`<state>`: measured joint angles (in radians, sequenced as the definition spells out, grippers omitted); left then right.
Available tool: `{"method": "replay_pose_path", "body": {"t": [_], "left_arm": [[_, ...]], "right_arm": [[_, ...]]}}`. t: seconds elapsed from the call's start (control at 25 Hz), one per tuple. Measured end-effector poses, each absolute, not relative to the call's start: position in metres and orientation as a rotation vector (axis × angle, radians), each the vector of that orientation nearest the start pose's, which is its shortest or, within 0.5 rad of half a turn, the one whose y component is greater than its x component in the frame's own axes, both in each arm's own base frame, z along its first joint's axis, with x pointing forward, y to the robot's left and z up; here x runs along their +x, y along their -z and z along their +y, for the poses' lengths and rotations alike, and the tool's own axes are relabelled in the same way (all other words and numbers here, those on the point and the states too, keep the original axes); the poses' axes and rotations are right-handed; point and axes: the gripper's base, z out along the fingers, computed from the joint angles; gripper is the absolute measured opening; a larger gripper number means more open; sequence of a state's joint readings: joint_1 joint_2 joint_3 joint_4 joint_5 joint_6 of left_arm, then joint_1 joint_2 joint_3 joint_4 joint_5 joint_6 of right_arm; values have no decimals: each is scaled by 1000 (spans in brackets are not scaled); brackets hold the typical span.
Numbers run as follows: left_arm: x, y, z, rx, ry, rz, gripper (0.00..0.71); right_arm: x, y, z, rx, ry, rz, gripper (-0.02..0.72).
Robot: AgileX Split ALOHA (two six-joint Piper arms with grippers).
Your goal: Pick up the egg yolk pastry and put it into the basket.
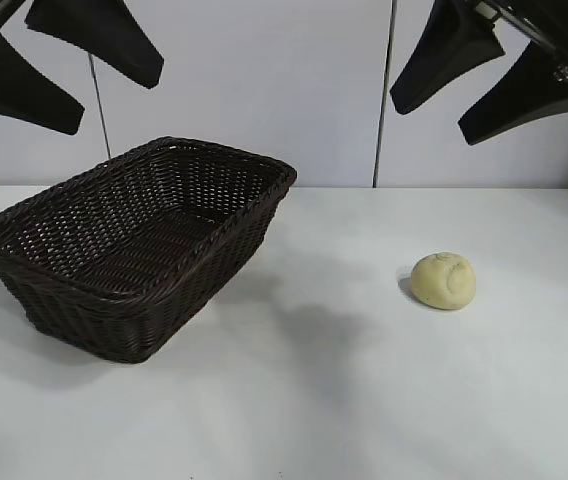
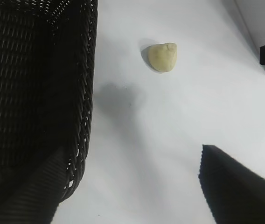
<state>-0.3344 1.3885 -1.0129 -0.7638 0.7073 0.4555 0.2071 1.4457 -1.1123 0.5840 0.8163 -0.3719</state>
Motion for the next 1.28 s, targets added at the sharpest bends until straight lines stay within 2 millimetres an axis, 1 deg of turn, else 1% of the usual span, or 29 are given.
{"method": "replay_pose_path", "body": {"t": [1.0, 1.16, 1.24, 1.28], "left_arm": [[259, -297, -133, 414, 788, 2403, 571], [262, -298, -132, 384, 773, 2382, 571], [262, -298, -132, 325, 796, 2398, 571], [262, -298, -132, 269, 819, 2416, 571]], "right_arm": [[285, -299, 97, -358, -628, 2512, 507], [285, -299, 97, -358, -628, 2512, 507], [285, -299, 97, -358, -628, 2512, 507], [285, -299, 97, -358, -628, 2512, 507]]}}
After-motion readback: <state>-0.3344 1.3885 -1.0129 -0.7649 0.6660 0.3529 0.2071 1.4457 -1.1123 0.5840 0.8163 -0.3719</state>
